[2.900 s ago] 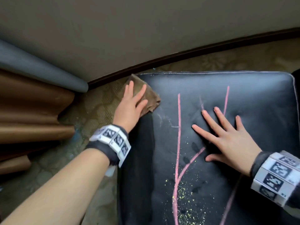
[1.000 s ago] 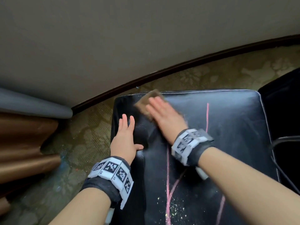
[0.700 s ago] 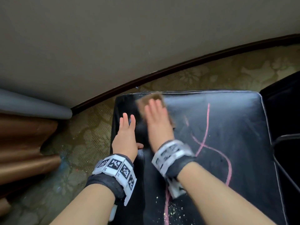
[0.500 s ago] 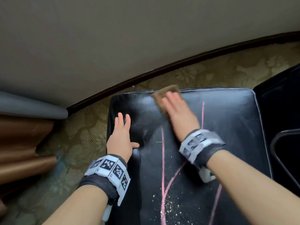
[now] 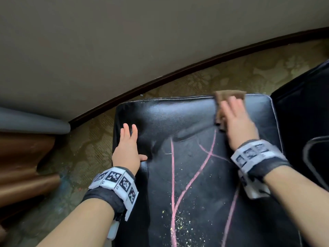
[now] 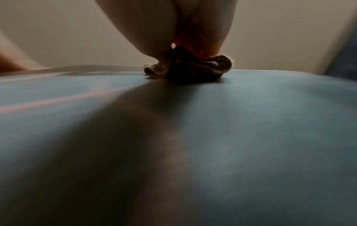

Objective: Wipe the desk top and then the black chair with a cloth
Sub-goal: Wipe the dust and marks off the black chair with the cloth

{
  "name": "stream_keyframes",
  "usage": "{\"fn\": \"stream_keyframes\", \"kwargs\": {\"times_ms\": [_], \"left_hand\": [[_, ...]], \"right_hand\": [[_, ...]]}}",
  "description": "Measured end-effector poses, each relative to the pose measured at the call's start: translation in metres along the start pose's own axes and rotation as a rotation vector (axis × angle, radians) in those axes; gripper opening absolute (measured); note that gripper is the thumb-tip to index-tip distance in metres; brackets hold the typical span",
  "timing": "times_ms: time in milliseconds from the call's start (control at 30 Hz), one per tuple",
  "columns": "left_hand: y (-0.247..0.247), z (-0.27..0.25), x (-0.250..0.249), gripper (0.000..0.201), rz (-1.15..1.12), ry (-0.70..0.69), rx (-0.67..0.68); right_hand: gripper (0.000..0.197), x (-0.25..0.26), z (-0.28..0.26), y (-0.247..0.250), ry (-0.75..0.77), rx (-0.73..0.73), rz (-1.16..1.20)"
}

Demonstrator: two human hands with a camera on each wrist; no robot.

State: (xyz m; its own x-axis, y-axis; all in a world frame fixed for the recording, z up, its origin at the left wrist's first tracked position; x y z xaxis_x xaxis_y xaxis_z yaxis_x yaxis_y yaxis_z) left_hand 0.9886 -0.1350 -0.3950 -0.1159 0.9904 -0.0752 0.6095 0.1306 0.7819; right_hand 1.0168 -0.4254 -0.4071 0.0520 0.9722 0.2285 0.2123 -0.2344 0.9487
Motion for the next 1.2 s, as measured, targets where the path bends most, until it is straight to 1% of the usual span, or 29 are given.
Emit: {"fn": "stream_keyframes", "kwargs": {"times_ms": [67, 100, 133, 167, 233, 267, 300, 333, 367, 433, 467, 500, 533, 567, 633, 667, 700, 733, 767, 833, 867, 900, 933, 967, 1033, 1100, 1133, 1167, 1200], "left_hand": [[0.000, 0.000, -0.002, 0.099, 0.025, 0.014, -0.004], [0.000, 0.001, -0.003, 0.100, 0.035, 0.019, -0.006], [0.000, 0.001, -0.004, 0.100, 0.042, 0.023, -0.002], [0.000, 0.000, -0.004, 0.100, 0.048, 0.028, 0.004], [0.001, 0.001, -0.003, 0.100, 0.059, 0.035, 0.006], [0.002, 0.000, -0.003, 0.099, 0.062, 0.034, 0.012], [0.002, -0.001, -0.003, 0.099, 0.060, 0.036, 0.022], [0.002, -0.001, -0.002, 0.099, 0.057, 0.039, 0.029], [0.002, -0.002, -0.002, 0.099, 0.058, 0.043, 0.031], [0.002, -0.002, -0.004, 0.099, 0.072, 0.047, 0.022], [0.002, -0.002, -0.004, 0.099, 0.083, 0.049, 0.016], [0.002, -0.001, -0.005, 0.099, 0.090, 0.049, 0.011], [0.002, 0.000, -0.006, 0.099, 0.091, 0.051, 0.011], [0.002, 0.000, -0.006, 0.099, 0.089, 0.055, 0.016], [0.003, 0.001, -0.005, 0.099, 0.086, 0.059, 0.020], [0.003, 0.001, -0.004, 0.099, 0.085, 0.056, 0.022], [0.003, 0.000, -0.004, 0.099, 0.085, 0.052, 0.024], [0.004, 0.000, -0.003, 0.099, 0.086, 0.049, 0.023], [0.004, -0.001, -0.003, 0.098, 0.087, 0.049, 0.022], [0.004, 0.000, -0.003, 0.098, 0.083, 0.051, 0.018], [0.003, 0.000, -0.004, 0.098, 0.080, 0.054, 0.016], [0.003, 0.001, -0.004, 0.099, 0.078, 0.056, 0.012], [0.003, 0.002, -0.005, 0.099, 0.078, 0.055, 0.010], [0.003, 0.002, -0.005, 0.099, 0.078, 0.057, 0.012], [0.004, 0.001, -0.005, 0.099, 0.093, 0.065, 0.027], [0.006, 0.000, -0.005, 0.100, 0.105, 0.069, 0.040], [0.006, 0.000, -0.005, 0.100, 0.095, 0.071, 0.039], [0.006, 0.000, -0.004, 0.100, 0.078, 0.071, 0.035], [0.006, 0.000, -0.004, 0.100, 0.062, 0.069, 0.030]], "right_hand": [[0.048, -0.028, 0.005, 0.006, -0.221, -0.028, 0.012], [0.048, -0.024, 0.005, 0.003, -0.240, -0.047, -0.001], [0.049, -0.015, 0.004, -0.003, -0.189, -0.078, 0.007], [0.051, 0.001, 0.000, -0.010, -0.079, -0.097, 0.042], [0.049, 0.028, -0.009, -0.025, 0.258, -0.060, 0.051], [0.048, 0.028, -0.011, -0.026, 0.369, -0.042, 0.018], [0.046, 0.017, -0.008, -0.022, 0.407, -0.027, 0.020], [0.044, 0.001, -0.003, -0.013, 0.361, -0.053, 0.052], [0.042, -0.019, 0.002, -0.006, 0.258, -0.050, 0.083], [0.044, -0.057, 0.011, 0.009, -0.026, -0.112, 0.079], [0.045, -0.066, 0.014, 0.010, -0.143, -0.121, 0.043], [0.046, -0.065, 0.015, 0.007, -0.199, -0.127, 0.019], [0.047, -0.055, 0.014, 0.001, -0.172, -0.131, 0.009], [0.048, -0.039, 0.011, -0.008, -0.067, -0.129, 0.045], [0.047, -0.009, -0.004, -0.028, 0.229, -0.101, 0.126], [0.045, -0.005, -0.011, -0.032, 0.305, -0.064, 0.140], [0.044, -0.012, -0.012, -0.028, 0.323, -0.041, 0.161], [0.043, -0.025, -0.008, -0.018, 0.292, -0.056, 0.176], [0.044, -0.041, -0.004, -0.007, 0.214, -0.099, 0.178], [0.047, -0.073, 0.006, 0.012, -0.086, -0.130, 0.148], [0.047, -0.083, 0.010, 0.015, -0.242, -0.111, 0.105], [0.049, -0.079, 0.010, 0.013, -0.324, -0.110, 0.072], [0.050, -0.066, 0.008, 0.008, -0.315, -0.121, 0.067], [0.050, -0.044, 0.004, 0.000, -0.209, -0.136, 0.065], [0.055, 0.004, -0.020, -0.025, 0.130, -0.102, 0.138], [0.053, 0.030, -0.052, -0.039, 0.437, 0.000, 0.116], [0.051, 0.026, -0.057, -0.037, 0.526, 0.062, 0.102], [0.051, 0.014, -0.054, -0.033, 0.553, 0.080, 0.119], [0.049, -0.003, -0.046, -0.029, 0.516, 0.080, 0.134]]}}
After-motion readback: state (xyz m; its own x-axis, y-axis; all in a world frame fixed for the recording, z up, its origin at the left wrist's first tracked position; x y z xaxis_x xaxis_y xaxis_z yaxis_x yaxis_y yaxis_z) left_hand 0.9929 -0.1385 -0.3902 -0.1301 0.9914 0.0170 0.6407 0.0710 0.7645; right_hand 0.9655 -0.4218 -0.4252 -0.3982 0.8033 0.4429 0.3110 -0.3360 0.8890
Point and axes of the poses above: each hand's wrist, its own z-axis towards the middle knuckle, its own y-axis out of the back of the hand, x = y × z, the point moved 3 cm from there along z, towards the middle knuckle, and after that the axes turned 1 degree about -z, right-handed, at the moved point
